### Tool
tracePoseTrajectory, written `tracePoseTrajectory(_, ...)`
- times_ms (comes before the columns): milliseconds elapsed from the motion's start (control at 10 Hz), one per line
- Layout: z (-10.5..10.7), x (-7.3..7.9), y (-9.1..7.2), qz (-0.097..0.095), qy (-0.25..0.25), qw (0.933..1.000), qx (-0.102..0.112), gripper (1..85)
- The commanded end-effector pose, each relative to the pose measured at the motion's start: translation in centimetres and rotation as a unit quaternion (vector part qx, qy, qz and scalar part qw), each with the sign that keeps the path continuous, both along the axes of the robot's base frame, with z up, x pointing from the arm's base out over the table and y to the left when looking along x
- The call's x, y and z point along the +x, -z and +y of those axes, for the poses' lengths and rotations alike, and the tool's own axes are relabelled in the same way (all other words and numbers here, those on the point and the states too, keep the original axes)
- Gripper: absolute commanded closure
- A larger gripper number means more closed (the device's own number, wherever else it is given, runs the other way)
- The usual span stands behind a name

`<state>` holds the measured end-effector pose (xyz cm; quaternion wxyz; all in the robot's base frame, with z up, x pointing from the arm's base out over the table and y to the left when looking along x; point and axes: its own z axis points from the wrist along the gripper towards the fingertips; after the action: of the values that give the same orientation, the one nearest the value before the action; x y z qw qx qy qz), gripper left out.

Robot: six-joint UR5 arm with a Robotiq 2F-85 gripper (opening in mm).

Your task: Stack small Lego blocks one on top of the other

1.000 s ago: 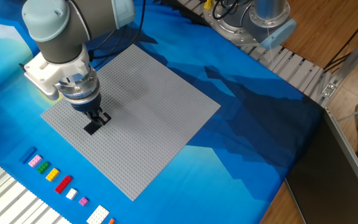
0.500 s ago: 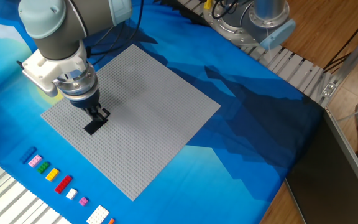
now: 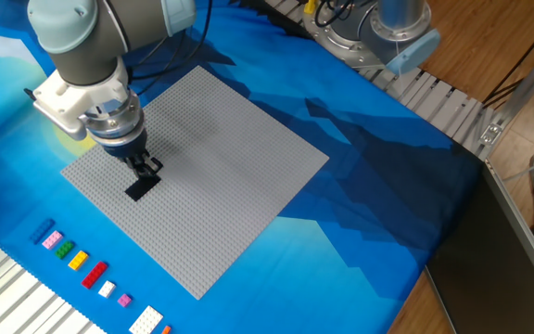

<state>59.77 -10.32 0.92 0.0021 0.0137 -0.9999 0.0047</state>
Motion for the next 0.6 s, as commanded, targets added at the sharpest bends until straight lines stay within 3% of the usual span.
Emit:
tracePoseTrajectory(0, -0.47, 0.06, 0.02, -0.004, -0.004, 1.0, -0.001, 84.7)
tracePoseTrajectory(500, -0.91, 0.46, 0.35, -0.013, -0.011, 0.9998, -0.005, 84.7)
